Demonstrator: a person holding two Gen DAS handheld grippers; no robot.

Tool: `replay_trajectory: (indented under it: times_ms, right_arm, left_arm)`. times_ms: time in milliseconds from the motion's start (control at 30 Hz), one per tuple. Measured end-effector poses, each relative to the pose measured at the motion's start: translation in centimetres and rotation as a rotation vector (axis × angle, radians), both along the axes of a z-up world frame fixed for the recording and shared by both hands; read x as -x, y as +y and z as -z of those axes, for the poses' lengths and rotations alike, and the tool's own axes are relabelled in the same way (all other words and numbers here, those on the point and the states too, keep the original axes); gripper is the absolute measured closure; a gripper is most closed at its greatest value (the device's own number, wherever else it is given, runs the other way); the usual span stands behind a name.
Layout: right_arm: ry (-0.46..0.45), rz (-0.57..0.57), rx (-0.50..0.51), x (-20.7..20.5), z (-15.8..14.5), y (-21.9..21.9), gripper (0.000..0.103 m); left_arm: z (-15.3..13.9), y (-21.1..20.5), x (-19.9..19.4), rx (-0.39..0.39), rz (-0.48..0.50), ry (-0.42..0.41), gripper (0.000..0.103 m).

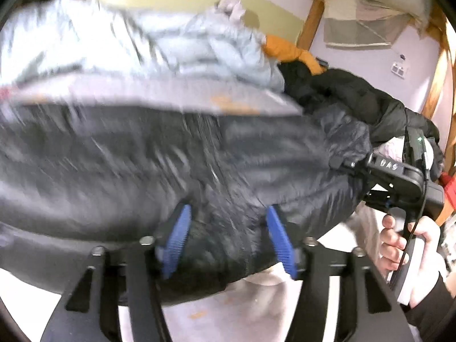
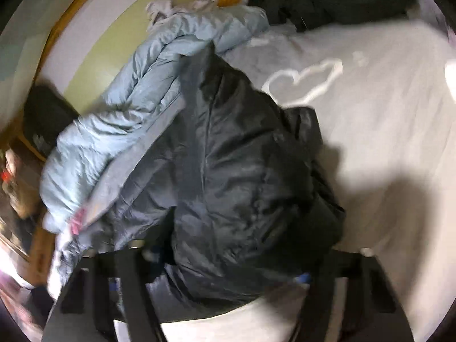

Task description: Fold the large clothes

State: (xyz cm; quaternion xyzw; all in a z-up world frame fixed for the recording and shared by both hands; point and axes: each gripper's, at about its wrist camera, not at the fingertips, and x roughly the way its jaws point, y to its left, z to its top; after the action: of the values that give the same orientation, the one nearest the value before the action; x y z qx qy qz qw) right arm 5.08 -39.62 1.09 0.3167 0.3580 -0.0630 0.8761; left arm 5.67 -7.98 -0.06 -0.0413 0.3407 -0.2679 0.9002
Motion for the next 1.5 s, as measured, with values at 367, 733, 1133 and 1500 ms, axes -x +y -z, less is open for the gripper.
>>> replay_trajectory:
  times_ms: [367, 733, 1133, 1500]
  right_arm:
    - [-0.009, 0.027, 0.396, 0.5, -7.7, -4.7, 0.066]
    - [-0.059, -0.063, 0.566, -0.1, -12.6, -0.7, 0.065]
    - [-0.209, -0.371, 0.678, 0.3, -17.3, 15.3, 0.062]
    - [-0.153, -0.576, 0.619, -2.4, -10.9, 24.3, 0.061]
  left_arm:
    - [-1.9, 12.4, -3.3, 0.031, -0.229, 0.226, 0.022]
    - [1.1, 8.9, -4.0, 0.119, -0.109, 0.255, 0.063]
    - [0.9, 9.8, -4.4, 0.151, -0.088, 0.278, 0.063]
    - [0.7, 10.0, -4.9, 0.151, -0.092, 0.297, 0.061]
